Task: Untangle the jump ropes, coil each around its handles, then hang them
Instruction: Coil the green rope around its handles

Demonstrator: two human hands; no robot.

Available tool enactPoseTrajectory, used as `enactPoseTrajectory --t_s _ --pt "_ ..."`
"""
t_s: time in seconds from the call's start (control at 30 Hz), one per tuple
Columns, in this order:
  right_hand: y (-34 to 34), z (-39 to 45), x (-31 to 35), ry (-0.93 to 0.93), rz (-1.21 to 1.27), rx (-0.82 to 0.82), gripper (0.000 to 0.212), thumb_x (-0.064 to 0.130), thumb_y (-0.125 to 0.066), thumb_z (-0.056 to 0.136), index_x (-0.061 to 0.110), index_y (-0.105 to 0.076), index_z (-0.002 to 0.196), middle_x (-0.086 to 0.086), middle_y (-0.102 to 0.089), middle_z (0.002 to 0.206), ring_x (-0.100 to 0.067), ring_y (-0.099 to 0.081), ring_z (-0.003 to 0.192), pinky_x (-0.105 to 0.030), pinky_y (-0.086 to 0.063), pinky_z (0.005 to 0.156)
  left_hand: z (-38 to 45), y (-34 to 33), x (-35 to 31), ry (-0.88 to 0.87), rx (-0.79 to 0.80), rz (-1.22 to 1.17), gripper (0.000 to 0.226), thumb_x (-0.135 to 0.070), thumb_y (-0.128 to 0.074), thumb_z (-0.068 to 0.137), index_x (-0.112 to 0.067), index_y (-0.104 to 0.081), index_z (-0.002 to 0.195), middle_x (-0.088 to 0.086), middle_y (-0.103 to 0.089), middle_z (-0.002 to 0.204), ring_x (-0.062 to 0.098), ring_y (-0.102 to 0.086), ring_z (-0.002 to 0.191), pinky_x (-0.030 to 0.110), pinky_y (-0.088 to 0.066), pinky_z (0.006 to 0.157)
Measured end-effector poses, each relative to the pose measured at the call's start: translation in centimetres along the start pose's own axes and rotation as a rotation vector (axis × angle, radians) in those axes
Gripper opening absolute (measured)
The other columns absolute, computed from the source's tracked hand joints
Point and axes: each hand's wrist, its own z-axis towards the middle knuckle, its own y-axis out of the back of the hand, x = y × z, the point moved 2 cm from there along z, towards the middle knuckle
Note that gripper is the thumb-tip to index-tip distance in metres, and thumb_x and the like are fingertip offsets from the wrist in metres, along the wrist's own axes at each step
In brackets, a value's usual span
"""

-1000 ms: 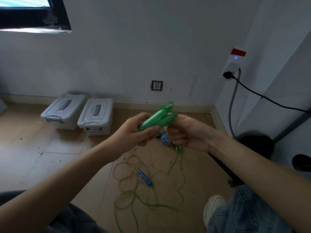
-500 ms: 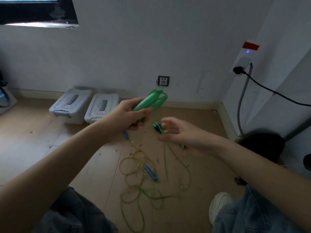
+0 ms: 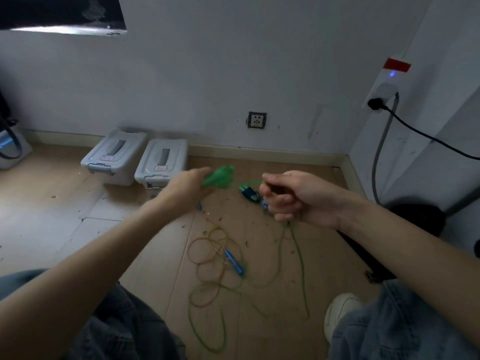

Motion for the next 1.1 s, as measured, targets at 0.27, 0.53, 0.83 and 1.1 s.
enactPoseTrajectory --t_s 0.27,0.53,0.83,1.1 --pt "2.0 -0.1 0.4 -0.057 -0.178 -0.285 0.035 0.023 -0.041 0.098 0.016 -0.045 0.064 0.01 -0.031 0.039 -0.004 -0.02 0.032 -0.016 -0.014 0.033 -4.5 -2.3 -6.5 -0.66 0.248 0.272 0.031 -0.04 -0.046 0.092 -0.027 -0.044 0.121 0.001 -0.064 0.103 0.021 -0.064 0.088 0.031 -0.047 0.072" --pt "1.9 -0.5 -0.7 -0.322 -0.308 -0.053 0.04 0.019 -0.033 0.096 0.018 -0.04 0.056 0.009 -0.028 0.04 -0.003 -0.02 0.032 -0.014 -0.018 0.033 -4.7 2.4 -7.7 -0.746 -0.095 -0.191 0.054 -0.029 -0.058 0.087 -0.022 -0.036 0.136 -0.012 -0.061 0.076 -0.002 -0.056 0.063 0.007 -0.042 0.059" --pt "1.6 0.2 -1.2 0.055 -0.087 0.08 0.023 0.023 -0.048 0.092 0.017 -0.067 0.103 -0.005 -0.068 0.1 -0.018 -0.064 0.096 -0.038 -0.043 0.094 -3.2 2.5 -6.3 -0.293 0.261 -0.763 0.018 -0.022 -0.056 0.087 -0.029 -0.06 0.103 -0.009 -0.059 0.059 0.001 -0.049 0.047 0.014 -0.039 0.041" --pt "0.8 0.0 0.3 0.183 -0.397 -0.124 0.037 0.031 -0.042 0.096 0.013 -0.052 0.065 0.009 -0.031 0.046 -0.005 -0.023 0.04 -0.015 -0.022 0.039 -1.4 4.0 -3.3 0.089 0.131 -1.248 0.036 -0.03 -0.059 0.083 -0.011 -0.053 0.114 -0.003 -0.061 0.058 0.004 -0.051 0.046 0.015 -0.039 0.038"
